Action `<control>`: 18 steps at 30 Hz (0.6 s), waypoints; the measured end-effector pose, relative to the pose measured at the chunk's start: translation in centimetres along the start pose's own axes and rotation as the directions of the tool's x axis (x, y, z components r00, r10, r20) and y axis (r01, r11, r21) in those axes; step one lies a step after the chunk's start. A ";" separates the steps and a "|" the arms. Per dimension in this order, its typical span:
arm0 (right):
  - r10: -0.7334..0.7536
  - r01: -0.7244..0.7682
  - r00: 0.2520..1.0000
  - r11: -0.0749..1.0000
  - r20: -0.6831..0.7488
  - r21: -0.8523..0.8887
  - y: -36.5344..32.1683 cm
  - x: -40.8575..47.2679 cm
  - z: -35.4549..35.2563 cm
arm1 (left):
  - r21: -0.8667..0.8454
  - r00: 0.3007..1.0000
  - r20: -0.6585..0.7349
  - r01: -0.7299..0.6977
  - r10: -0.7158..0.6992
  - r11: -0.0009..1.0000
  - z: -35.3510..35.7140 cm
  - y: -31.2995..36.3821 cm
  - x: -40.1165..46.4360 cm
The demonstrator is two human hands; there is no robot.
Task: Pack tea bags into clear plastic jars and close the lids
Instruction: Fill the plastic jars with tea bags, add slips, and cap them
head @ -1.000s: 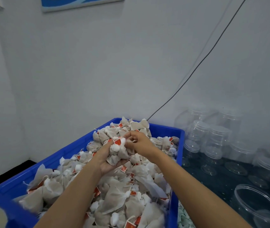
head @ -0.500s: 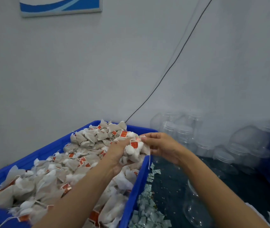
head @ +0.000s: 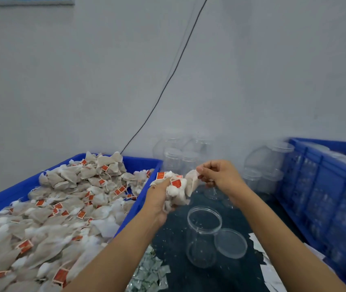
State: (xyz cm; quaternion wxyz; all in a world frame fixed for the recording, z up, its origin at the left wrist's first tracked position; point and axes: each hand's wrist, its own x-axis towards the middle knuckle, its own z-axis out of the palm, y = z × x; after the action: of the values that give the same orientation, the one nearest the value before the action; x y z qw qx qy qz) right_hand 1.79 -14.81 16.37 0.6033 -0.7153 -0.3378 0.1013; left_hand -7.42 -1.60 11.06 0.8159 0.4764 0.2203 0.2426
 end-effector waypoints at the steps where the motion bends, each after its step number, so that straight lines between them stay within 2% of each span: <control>1: -0.013 0.012 1.000 0.999 -0.025 -0.030 0.4 0.0 -0.5 | -0.019 1.000 -0.027 0.014 -0.015 1.000 0.0 -0.5 0.2; 6: -0.055 0.048 0.998 0.965 -0.020 -0.259 2.8 -0.3 -2.3 | -0.105 0.994 -0.101 0.039 -0.049 0.994 -0.6 -1.5 0.7; 10: -0.058 0.083 0.996 0.906 0.071 -0.414 4.2 -0.7 -2.4 | -0.123 0.987 -0.145 0.049 -0.067 0.991 -0.7 -1.7 0.9; 13: 0.008 0.095 0.981 0.849 0.192 -0.519 5.0 -0.9 -1.3 | -0.132 0.990 -0.119 0.055 -0.071 0.990 -0.6 -2.1 1.0; 16: 0.070 0.168 0.946 0.729 0.317 -0.664 6.1 -1.2 -0.1 | -0.167 0.995 -0.062 0.068 -0.079 0.984 -0.2 -2.4 0.7; 18: 0.065 0.204 0.940 0.678 0.334 -0.706 6.5 -1.4 0.4 | -0.164 0.996 -0.037 0.069 -0.076 0.984 0.0 -2.6 0.5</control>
State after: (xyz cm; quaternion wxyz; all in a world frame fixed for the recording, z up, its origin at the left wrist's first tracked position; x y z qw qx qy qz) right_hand 2.91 -15.61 9.82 0.2044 -0.8549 -0.4738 0.0533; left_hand -6.57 -2.43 8.72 0.8552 0.3948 0.2347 0.2402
